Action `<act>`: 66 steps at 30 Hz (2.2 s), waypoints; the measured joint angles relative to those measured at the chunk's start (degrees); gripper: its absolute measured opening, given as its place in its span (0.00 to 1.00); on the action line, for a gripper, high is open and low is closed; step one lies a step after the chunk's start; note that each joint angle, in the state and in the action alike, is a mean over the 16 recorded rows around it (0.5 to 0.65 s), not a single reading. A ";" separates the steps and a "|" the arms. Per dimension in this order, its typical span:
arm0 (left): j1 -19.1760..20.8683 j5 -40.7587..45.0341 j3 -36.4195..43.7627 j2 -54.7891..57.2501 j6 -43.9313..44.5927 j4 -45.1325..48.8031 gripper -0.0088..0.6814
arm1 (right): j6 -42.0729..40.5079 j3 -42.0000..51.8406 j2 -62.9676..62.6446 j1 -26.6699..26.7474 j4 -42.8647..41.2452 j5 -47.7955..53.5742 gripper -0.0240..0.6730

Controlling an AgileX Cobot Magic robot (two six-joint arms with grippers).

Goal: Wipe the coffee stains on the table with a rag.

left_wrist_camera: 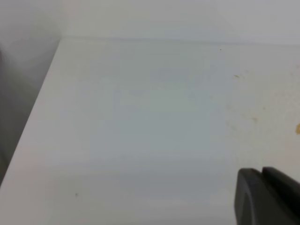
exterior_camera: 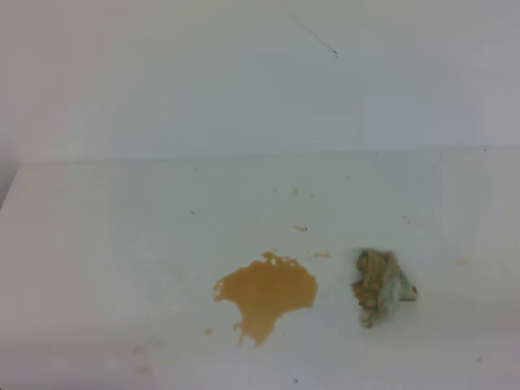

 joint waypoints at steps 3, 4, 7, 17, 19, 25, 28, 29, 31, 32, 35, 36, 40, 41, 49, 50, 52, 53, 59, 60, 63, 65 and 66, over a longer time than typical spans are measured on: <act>0.00 0.00 0.00 0.00 0.00 0.00 0.01 | -0.73 -3.91 1.63 0.02 1.04 5.76 0.03; 0.00 0.00 0.00 0.00 0.00 0.00 0.01 | -1.15 -5.41 2.48 0.03 1.34 8.31 0.03; 0.00 0.00 0.00 0.00 0.00 0.00 0.01 | -3.84 -10.29 6.07 0.04 2.03 16.72 0.03; 0.00 0.00 0.00 0.00 0.00 0.00 0.01 | -29.75 -25.97 23.68 0.04 16.83 38.74 0.03; 0.00 0.00 0.00 0.00 0.00 0.00 0.01 | -36.46 -28.19 26.75 0.04 23.32 40.76 0.03; 0.00 0.00 0.00 0.00 0.00 0.00 0.01 | -53.26 -32.22 32.62 0.04 44.83 41.72 0.03; 0.00 0.00 0.00 0.00 0.00 0.00 0.01 | -58.16 -32.83 33.96 0.04 53.88 40.55 0.03; 0.00 0.00 0.00 0.00 0.00 0.00 0.01 | -59.27 -32.89 34.25 0.04 56.38 40.06 0.03; 0.00 0.00 0.00 0.00 0.00 0.00 0.01 | -60.77 -32.90 34.70 0.04 60.43 39.11 0.03; 0.00 0.00 0.00 0.00 0.00 0.00 0.01 | -61.24 -32.90 34.90 0.04 61.85 38.74 0.03; 0.00 0.00 0.00 0.00 0.00 0.00 0.01 | -62.03 -32.90 35.56 0.04 63.92 38.21 0.03; 0.00 0.00 0.00 0.00 0.00 0.00 0.01 | -62.14 -32.90 35.85 0.04 64.04 38.23 0.03; 0.00 0.00 0.00 0.00 0.00 0.00 0.01 | -62.28 -33.00 37.86 0.04 62.85 39.55 0.03; 0.00 0.00 0.00 0.00 0.00 0.00 0.01 | -62.27 -33.08 38.67 0.04 62.25 40.18 0.03; 0.00 -0.04 0.00 0.00 0.00 0.00 0.01 | -60.58 -35.56 49.79 0.11 53.95 47.67 0.03; 0.00 -0.05 0.00 0.00 0.00 0.00 0.01 | -60.08 -36.14 51.57 0.22 52.70 48.59 0.03; 0.00 -0.06 0.00 0.00 0.00 0.00 0.01 | -58.78 -37.49 55.14 0.68 50.06 50.14 0.04; 0.00 -0.07 0.00 0.00 0.00 0.00 0.01 | -57.95 -38.26 56.87 1.04 48.63 50.73 0.04; 0.00 -0.10 0.00 0.00 0.00 0.00 0.01 | -49.82 -43.77 66.14 5.59 38.51 51.31 0.04; 0.00 -0.10 0.00 0.00 0.00 0.00 0.01 | -48.01 -44.74 67.45 6.64 36.82 50.95 0.04; 0.00 -0.10 0.00 0.00 0.00 0.00 0.01 | -42.69 -47.53 71.06 10.07 32.26 49.40 0.04; 0.00 -0.10 0.00 0.00 0.00 0.00 0.01 | -39.44 -49.25 73.33 12.56 29.57 48.26 0.04; 0.00 -0.10 0.00 0.00 0.00 0.00 0.01 | -37.92 -50.06 74.48 13.80 28.35 47.75 0.05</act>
